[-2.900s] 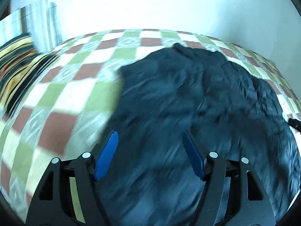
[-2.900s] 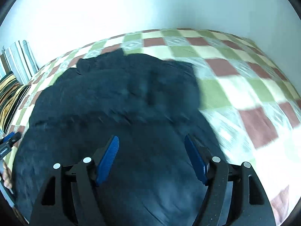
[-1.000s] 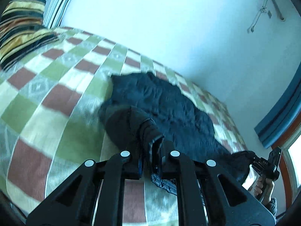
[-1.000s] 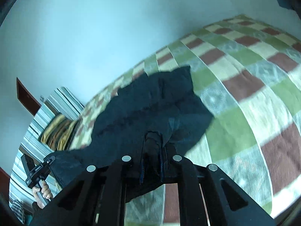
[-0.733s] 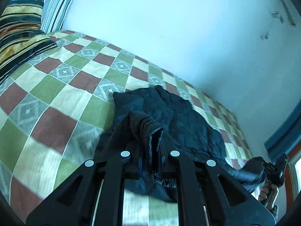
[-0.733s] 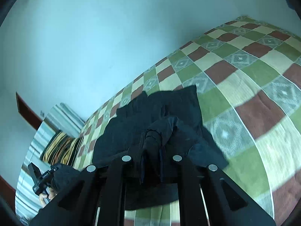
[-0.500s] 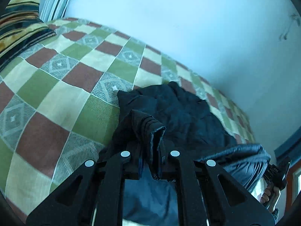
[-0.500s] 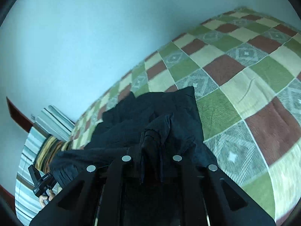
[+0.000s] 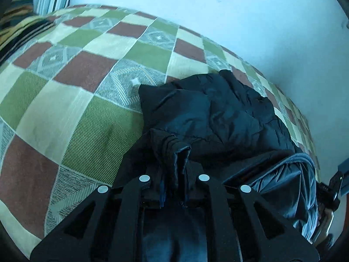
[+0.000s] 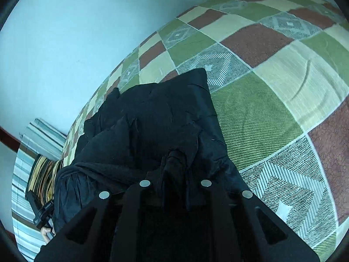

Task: Fold large clothes
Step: 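Carry the gripped elastic hem band over the jacket body with both grippers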

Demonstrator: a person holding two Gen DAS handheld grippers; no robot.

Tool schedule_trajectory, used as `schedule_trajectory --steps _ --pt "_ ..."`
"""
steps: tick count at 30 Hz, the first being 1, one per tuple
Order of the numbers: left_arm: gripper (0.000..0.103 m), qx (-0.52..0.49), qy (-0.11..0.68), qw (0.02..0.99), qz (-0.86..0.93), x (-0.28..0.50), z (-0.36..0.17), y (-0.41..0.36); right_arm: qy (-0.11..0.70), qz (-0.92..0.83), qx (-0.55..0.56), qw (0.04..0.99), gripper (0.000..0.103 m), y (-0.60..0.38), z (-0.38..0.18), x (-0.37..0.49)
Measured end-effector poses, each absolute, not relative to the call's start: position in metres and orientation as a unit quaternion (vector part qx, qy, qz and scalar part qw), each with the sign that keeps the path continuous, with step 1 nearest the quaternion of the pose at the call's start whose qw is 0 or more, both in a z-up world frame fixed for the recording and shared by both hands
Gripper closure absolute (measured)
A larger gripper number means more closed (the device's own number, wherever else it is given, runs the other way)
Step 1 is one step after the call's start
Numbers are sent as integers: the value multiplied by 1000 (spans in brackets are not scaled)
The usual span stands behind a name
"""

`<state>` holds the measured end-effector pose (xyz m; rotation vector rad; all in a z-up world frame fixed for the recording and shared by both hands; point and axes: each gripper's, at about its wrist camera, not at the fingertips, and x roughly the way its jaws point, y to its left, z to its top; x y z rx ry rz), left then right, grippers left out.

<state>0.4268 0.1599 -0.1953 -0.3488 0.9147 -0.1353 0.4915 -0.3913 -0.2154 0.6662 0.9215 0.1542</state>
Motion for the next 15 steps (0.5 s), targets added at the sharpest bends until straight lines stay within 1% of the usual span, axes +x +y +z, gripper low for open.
schedule_trajectory --steps 1,2,5,6,7,9,10,12,15 --pt "87 -161 433 884 -69 423 -191 161 435 75 312 842 86 -392 -213 491" --pt "83 -159 430 886 -70 421 -188 161 433 77 308 844 84 -391 -209 489" --pt "65 -168 421 888 -76 410 -176 166 422 80 302 851 72 -395 -197 479" --pt "62 -175 418 888 -80 407 -173 168 419 82 302 853 64 -396 -195 477" --pt "56 -181 414 888 -83 405 -170 170 412 88 304 854 53 -398 -190 473" --pt "48 -192 402 891 -91 396 -161 177 400 95 298 861 43 -401 -181 463" --pt "47 -196 396 892 -94 393 -157 180 398 98 292 864 43 -402 -178 461" --pt "34 -194 383 899 -84 387 -151 184 396 104 272 871 43 -402 -171 456" --pt "33 -181 361 911 -78 377 -142 195 396 99 240 881 43 -400 -168 457"
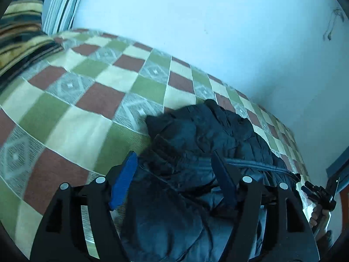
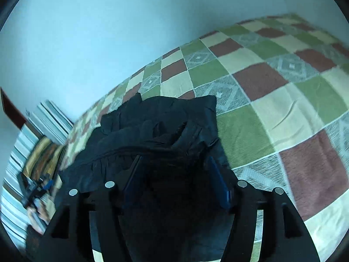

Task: Fold large clothes
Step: 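Carry the gripped elastic hem band over the jacket body with both grippers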

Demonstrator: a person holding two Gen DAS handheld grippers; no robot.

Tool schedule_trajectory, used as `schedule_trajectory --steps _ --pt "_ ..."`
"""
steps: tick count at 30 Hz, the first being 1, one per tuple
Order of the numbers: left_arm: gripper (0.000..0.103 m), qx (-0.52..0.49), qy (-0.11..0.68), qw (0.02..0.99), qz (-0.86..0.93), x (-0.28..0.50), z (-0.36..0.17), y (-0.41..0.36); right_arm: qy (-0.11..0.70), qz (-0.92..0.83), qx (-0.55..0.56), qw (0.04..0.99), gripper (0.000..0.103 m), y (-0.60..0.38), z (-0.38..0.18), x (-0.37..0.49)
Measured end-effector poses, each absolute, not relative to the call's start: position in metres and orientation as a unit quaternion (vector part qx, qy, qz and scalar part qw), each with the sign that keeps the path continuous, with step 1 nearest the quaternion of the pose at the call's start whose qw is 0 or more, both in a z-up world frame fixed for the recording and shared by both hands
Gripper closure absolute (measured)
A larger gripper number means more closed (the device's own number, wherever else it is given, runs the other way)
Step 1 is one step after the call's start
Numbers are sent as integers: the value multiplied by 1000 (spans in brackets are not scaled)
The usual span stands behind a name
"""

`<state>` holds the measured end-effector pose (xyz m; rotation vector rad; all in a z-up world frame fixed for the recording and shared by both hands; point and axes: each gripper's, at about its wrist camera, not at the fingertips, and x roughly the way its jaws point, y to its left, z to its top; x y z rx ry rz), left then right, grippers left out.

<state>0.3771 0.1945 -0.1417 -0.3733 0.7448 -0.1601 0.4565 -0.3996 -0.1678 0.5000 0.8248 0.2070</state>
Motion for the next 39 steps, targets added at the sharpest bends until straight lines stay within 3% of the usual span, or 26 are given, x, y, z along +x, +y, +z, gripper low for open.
schedule_trajectory --steps 6,9,21,22,24,32,33,37,39 --pt "33 -115 382 912 -93 380 -150 198 402 113 154 895 42 -392 -166 471" --pt "33 -75 394 909 -112 389 -158 194 413 129 120 893 37 -388 -169 484" --pt "33 -44 462 868 -177 438 -187 185 441 159 85 879 36 -378 -186 517" --pt "35 -40 467 866 -177 440 -189 183 444 160 85 878 36 -377 -189 519" --pt "47 -29 471 865 -169 443 -192 180 450 153 78 876 36 -375 -193 521" --pt "60 -23 474 867 -153 442 -196 183 447 147 82 879 34 -378 -195 530" --pt "65 -21 475 867 -150 442 -196 183 449 145 82 878 36 -377 -196 531" --pt "83 15 467 876 -118 436 -190 176 440 133 71 885 74 -372 -193 526" --pt "88 22 457 883 -107 431 -184 173 428 136 64 891 82 -369 -187 517"
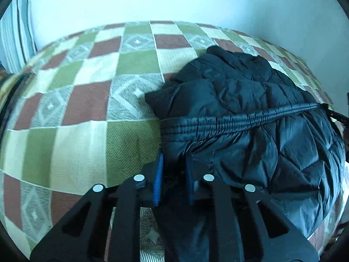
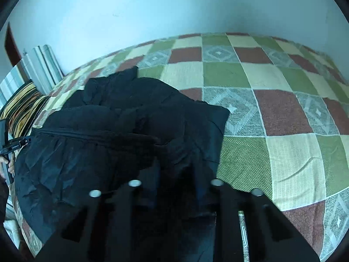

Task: Fold large clothes
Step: 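Carry the gripped elastic hem band over the jacket body with both grippers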

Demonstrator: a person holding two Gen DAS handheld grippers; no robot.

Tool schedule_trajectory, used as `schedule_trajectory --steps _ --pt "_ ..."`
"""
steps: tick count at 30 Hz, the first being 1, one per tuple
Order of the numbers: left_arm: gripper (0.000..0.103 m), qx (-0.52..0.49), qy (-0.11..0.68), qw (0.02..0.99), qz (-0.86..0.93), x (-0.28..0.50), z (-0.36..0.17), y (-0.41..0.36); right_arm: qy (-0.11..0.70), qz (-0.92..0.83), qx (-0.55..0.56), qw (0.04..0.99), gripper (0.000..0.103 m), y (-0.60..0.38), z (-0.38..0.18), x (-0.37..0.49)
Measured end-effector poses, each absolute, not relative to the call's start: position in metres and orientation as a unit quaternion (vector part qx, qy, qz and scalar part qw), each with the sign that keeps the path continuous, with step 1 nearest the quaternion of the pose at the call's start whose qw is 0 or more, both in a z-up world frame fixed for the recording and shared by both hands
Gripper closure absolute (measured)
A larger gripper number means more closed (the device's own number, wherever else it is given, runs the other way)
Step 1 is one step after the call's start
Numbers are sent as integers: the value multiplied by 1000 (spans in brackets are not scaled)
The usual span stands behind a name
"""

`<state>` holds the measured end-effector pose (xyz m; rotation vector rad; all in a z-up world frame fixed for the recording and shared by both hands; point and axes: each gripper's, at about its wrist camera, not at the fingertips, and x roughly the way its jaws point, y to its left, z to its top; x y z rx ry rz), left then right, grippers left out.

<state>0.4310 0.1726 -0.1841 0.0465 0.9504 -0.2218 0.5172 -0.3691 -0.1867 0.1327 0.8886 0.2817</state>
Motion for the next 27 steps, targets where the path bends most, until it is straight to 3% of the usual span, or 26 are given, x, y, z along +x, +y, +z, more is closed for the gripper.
schedule_trajectory --steps 8,16,27 --pt "92 53 382 919 -76 417 -128 157 366 117 41 922 88 -365 -138 505" --pt "92 64 352 933 -28 484 -92 135 330 78 52 939 88 -360 -105 566" --pt "92 72 400 913 37 586 -150 118 389 36 58 919 88 -341 -162 665"
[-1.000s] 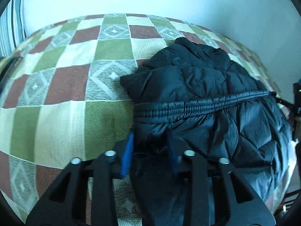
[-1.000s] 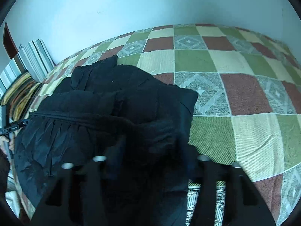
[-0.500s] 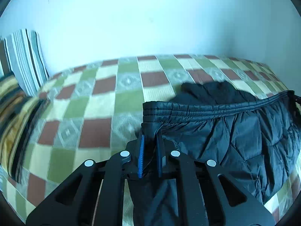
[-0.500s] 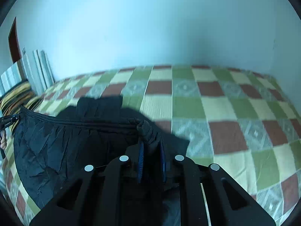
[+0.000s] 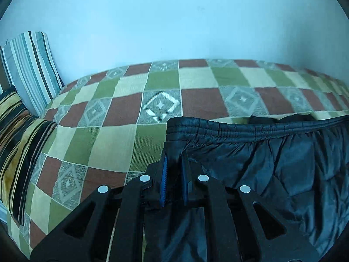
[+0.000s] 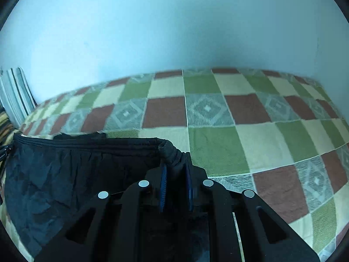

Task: Fold large clothes
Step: 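Carry the gripped elastic hem band over the jacket body with both grippers, then lower the hem band onto the jacket and open both grippers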

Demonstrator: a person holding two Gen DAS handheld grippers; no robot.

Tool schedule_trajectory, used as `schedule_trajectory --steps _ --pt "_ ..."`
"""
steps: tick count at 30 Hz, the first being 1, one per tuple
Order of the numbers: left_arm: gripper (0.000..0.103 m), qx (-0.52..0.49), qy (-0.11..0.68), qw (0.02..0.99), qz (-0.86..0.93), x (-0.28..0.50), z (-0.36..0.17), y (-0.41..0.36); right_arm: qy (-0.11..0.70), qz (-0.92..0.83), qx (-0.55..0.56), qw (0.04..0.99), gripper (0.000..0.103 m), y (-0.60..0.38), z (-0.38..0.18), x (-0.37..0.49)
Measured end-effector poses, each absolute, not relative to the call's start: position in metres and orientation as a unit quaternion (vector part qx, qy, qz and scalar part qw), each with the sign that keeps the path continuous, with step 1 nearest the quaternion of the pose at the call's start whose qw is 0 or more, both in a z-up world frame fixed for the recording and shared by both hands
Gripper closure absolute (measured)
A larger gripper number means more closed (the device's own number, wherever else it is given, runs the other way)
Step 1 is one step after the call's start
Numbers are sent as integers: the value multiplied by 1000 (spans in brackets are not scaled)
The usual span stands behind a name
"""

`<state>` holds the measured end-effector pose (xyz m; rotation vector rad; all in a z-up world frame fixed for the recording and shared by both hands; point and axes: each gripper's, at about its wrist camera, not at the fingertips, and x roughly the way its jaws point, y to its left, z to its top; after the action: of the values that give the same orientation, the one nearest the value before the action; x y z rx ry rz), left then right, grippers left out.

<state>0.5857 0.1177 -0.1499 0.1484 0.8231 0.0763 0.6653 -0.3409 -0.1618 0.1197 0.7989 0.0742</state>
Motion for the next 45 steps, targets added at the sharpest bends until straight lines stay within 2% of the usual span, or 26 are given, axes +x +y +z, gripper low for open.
schedule_trajectory --steps 10,20,23,25,27,28,34,38,41,45 --pt "91 100 439 891 53 618 -216 111 447 23 58 892 86 -336 -224 698" --pt "90 92 445 889 57 625 -240 112 453 16 59 890 80 -334 -238 702" --pt "87 101 447 887 62 625 -237 109 454 8 48 890 79 -331 -235 703" --pt "83 102 450 885 61 624 -233 110 454 5 45 890 71 -331 -232 703" --pt "74 102 453 883 69 621 -226 112 455 -5 50 889 63 -334 -227 700" --pt "74 101 453 883 69 617 -221 113 454 -11 51 889 59 -336 -224 698" --pt "73 80 444 890 65 588 -180 102 427 -33 91 899 58 -332 -179 666" --pt "73 51 432 900 28 558 -148 63 413 -13 103 905 58 -293 -152 644" --pt "73 6 442 897 -7 551 -150 38 424 15 105 900 58 -255 -153 639" --pt "73 17 457 889 -2 556 -176 9 436 27 82 896 58 -212 -168 644"
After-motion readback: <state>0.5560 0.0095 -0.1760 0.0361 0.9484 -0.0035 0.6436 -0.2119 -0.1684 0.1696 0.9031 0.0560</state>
